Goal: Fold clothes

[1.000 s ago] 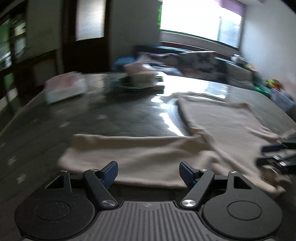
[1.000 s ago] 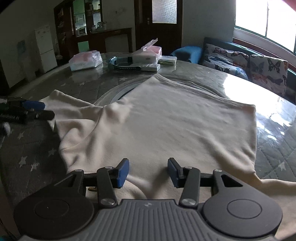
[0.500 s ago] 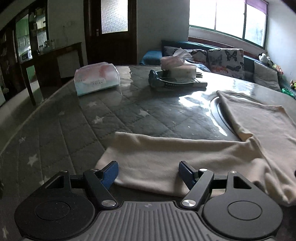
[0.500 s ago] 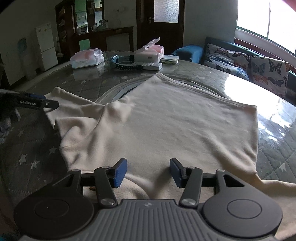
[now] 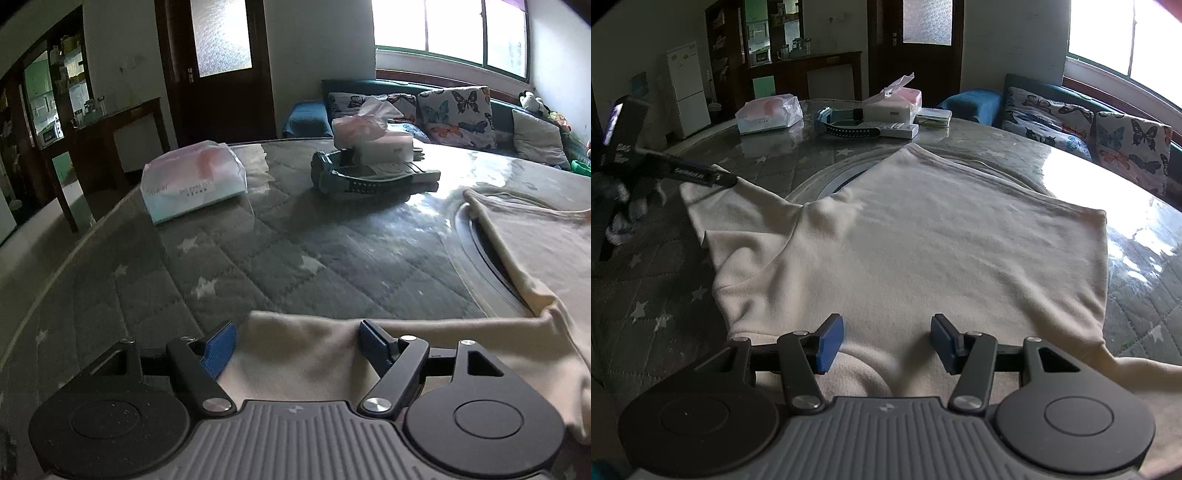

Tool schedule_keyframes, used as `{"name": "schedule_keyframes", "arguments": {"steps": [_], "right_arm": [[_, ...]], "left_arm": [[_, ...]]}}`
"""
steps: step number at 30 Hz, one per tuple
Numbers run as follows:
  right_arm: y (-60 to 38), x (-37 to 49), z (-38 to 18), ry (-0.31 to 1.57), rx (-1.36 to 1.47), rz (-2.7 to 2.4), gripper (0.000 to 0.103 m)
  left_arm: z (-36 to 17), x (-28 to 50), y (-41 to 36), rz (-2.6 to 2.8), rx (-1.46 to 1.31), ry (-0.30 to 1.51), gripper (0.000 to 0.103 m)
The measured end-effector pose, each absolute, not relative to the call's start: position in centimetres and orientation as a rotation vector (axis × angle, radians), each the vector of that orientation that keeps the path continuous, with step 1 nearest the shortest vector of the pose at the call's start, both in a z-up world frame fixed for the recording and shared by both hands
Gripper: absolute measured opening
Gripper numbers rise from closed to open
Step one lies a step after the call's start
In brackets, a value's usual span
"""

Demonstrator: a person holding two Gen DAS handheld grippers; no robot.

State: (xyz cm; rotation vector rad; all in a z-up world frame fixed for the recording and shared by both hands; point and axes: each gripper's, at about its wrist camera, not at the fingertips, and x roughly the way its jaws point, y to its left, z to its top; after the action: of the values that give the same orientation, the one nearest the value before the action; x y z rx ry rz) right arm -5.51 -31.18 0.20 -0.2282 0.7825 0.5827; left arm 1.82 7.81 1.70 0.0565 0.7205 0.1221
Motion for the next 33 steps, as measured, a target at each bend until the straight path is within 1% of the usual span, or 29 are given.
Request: {"name": "schedule_keyframes", "arguments": {"steps": [7,12,15,18,20,23,28,33], "right_arm": [[-31.3,-5.5,0.1,0.783,-0.222,0.584,0.054],[-31.3,-5.5,0.1,0.783,-0.219,0.584,0.055],[-31.3,-5.5,0.1,0.783,-0.219,0.586,0.055],[-31.3,-5.5,0.1,0.784,-0.221,0.585,0.056],[-31.2,-5.6,0.1,0.782,-0.222,0.584,0.058],[-31.0,-5.5,0.1,0.782,-0.224,0.585,0.059],[-30.9,-5.5,0.1,0.782,-0.226,0.581,0.06],[-30.8,-5.6,0.1,0.779,-0.224,0.578,0.061]], "left_arm": [[1.5,3.8,7.7,0.13,0.121,0.695,0.077],[1.4,4.7,8.0,0.138,0.117,0.691,0.081],[1.6,4.6,7.9,0.157,0.127,0.692,0.082],[2.0,4.0,7.2,0.187,0.154,0.689,0.081],[2.2,3.4,6.8,0.19,0.172,0.68,0.081],[2.6,2.6,6.4,0.201,0.134,0.687,0.081],[3.3,1.2,4.1,0.165,0.083,0.682,0.081],[4.2,0.8,-1.3,0.006,0.09,0.668,0.081]]}}
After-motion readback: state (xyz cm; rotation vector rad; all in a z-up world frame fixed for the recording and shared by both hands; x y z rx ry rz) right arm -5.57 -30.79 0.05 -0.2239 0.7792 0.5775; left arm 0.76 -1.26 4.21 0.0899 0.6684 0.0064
